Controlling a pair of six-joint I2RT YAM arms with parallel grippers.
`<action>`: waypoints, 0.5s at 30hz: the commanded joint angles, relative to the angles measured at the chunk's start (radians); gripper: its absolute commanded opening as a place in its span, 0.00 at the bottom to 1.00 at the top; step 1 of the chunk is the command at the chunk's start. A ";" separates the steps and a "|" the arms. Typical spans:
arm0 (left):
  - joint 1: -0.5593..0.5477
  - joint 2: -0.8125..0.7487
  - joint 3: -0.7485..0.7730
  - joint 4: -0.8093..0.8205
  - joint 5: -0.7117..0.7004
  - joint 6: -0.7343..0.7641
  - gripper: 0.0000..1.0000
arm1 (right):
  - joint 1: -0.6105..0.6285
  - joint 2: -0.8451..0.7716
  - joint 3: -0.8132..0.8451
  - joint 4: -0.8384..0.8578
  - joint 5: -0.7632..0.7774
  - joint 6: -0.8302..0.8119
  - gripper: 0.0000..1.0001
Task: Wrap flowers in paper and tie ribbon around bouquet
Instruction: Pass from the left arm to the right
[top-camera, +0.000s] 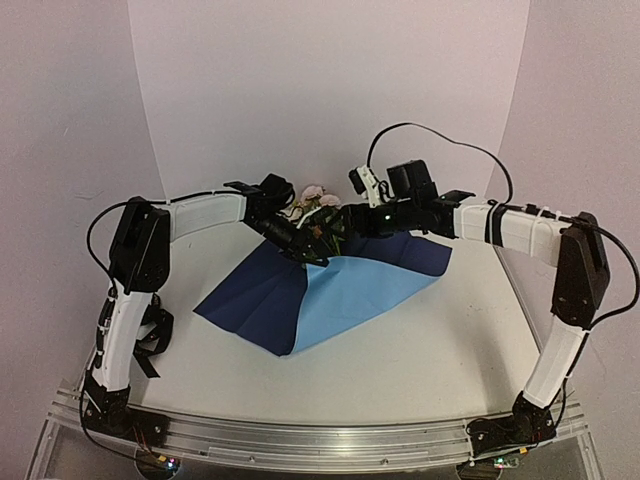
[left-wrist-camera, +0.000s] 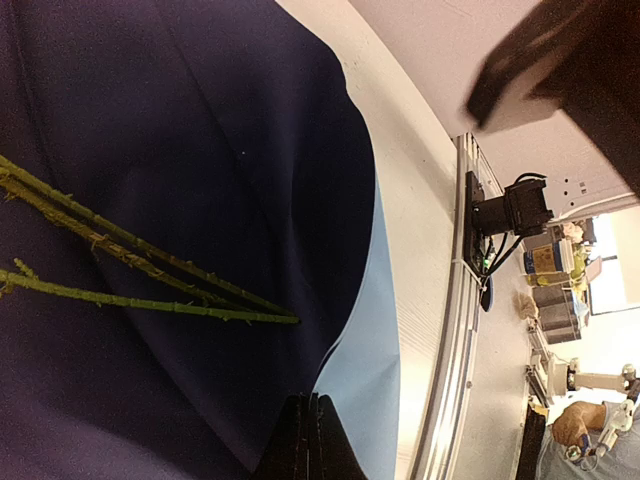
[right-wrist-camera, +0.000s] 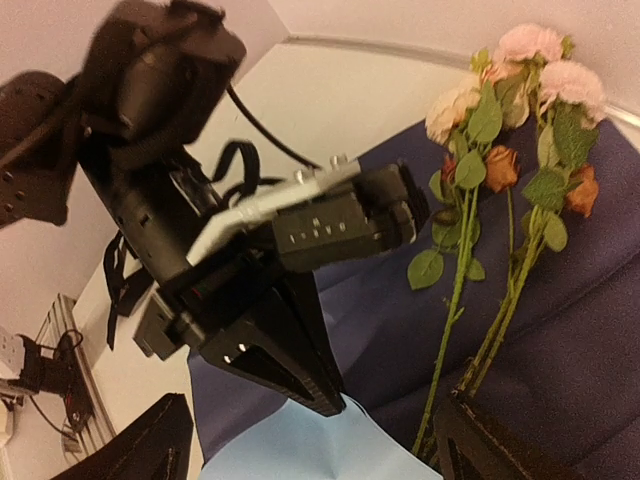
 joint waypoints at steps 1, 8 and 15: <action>-0.017 -0.010 0.055 -0.006 0.053 0.037 0.00 | 0.002 0.037 0.074 -0.065 -0.171 -0.067 0.85; -0.020 -0.030 0.046 0.010 0.060 0.041 0.00 | 0.001 0.051 0.032 -0.098 -0.155 -0.092 0.76; -0.026 -0.049 0.031 0.004 0.063 0.057 0.00 | -0.013 0.051 0.021 -0.113 -0.106 -0.103 0.75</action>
